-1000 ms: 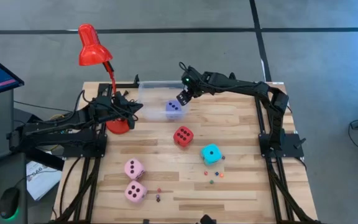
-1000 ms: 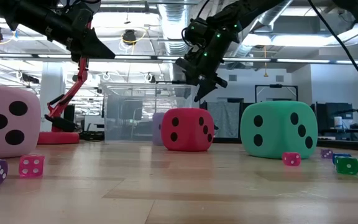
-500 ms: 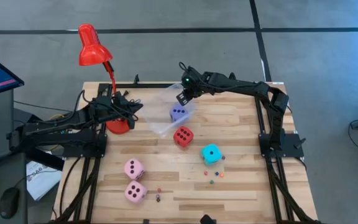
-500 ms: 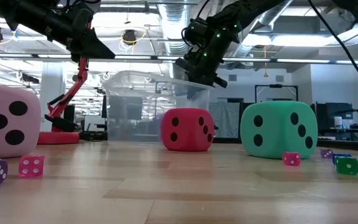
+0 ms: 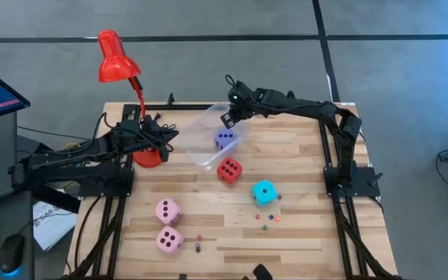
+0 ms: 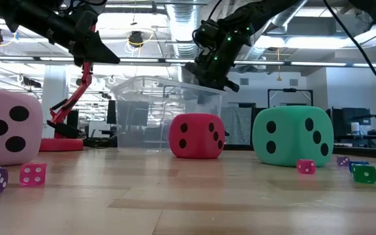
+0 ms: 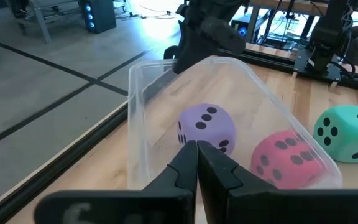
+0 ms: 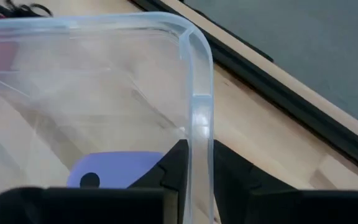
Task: Pick & Place Dice
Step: Move the transparent bin
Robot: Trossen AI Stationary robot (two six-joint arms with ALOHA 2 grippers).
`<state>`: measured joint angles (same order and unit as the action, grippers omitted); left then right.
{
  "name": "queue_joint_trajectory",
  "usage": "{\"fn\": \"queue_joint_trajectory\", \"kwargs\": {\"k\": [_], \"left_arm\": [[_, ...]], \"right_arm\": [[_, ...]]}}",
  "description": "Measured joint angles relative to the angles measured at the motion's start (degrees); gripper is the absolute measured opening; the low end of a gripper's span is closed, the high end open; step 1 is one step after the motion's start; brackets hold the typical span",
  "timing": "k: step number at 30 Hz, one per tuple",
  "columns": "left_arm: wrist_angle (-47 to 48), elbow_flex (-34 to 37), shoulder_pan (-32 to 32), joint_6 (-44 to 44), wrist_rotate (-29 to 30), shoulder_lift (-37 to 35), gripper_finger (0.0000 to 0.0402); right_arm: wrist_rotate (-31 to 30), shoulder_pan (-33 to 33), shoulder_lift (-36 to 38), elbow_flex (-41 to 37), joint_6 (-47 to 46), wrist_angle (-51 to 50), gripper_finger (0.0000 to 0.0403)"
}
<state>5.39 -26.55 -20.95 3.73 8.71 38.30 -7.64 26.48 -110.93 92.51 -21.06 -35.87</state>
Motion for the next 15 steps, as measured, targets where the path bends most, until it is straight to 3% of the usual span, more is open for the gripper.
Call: {"fn": "queue_joint_trajectory", "kwargs": {"k": [10, 15], "left_arm": [[0.0, 0.0, 0.0, 0.0, 0.0, 0.0, 0.0], [0.0, 0.0, 0.0, 0.0, 0.0, 0.0, 0.0]], "right_arm": [[-0.6, 1.1, 0.7, 0.1, -3.5, -7.7, 0.0054], [-5.0, 1.4, 3.0, 0.0, -9.1, -14.4, 0.0054]]}}
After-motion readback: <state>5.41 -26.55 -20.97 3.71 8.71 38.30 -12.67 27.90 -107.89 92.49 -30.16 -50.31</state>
